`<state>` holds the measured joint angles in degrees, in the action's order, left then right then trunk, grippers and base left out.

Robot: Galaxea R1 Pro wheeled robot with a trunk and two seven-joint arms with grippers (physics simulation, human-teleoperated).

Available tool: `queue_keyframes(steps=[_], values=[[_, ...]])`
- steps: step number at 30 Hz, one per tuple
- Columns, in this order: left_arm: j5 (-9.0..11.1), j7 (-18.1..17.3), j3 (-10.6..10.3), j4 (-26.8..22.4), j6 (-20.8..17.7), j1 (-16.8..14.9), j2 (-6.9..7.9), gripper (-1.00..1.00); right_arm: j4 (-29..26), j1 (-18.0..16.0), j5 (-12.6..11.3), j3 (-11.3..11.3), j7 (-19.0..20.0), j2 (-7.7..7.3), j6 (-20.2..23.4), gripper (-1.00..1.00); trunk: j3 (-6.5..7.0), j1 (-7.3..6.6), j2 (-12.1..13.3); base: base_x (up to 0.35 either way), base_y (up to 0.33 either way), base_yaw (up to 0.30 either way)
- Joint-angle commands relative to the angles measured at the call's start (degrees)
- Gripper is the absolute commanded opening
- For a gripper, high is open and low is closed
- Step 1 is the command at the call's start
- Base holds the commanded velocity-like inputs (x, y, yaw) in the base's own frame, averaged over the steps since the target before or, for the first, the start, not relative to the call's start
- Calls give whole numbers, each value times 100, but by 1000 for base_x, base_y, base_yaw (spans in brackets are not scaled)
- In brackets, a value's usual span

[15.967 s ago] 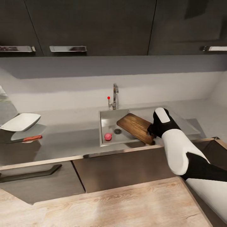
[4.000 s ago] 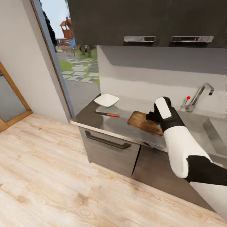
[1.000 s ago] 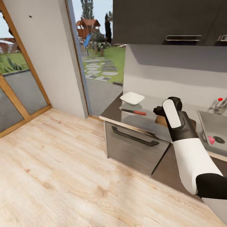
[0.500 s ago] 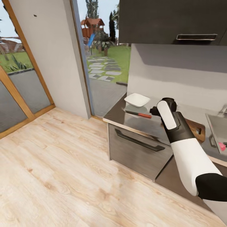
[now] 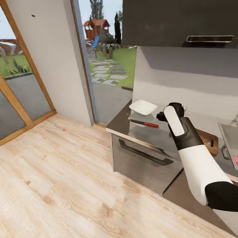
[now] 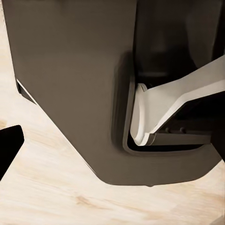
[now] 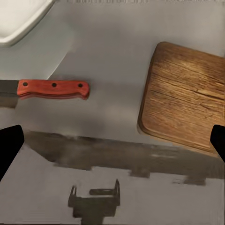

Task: In the kitchen, take the Vidalia onion out of the sink, dice it on the chopping board with the paring knife, put the diced onion into the bowl on the countertop, then place both the paring knife and the chopping board into the sink.

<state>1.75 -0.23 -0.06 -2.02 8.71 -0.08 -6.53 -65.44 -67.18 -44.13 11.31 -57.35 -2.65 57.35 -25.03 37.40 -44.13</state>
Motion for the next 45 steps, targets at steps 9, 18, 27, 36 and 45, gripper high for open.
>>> queue_keyframes(steps=[9,18,27,36,45], values=[[18,7,28,0,20,-1,-6,100,-4,-6,-51,27,-57,-7,29,100,-6,3,-4,86,-70,0],[26,30,35,0,26,-1,8,100,-4,-6,-51,60,-58,-7,35,100,138,-173,316,1,-1,0],[27,32,33,0,26,-1,-5,100,-4,-6,-51,72,-57,-15,133,100,299,-371,677,0,0,0],[27,32,30,0,26,-1,-6,100,-4,-6,-51,93,-57,-16,142,100,512,-568,1038,0,0,0],[27,32,24,0,24,-1,-6,100,5,-6,-51,471,-57,-16,145,100,753,-766,1399,87,0,0]])
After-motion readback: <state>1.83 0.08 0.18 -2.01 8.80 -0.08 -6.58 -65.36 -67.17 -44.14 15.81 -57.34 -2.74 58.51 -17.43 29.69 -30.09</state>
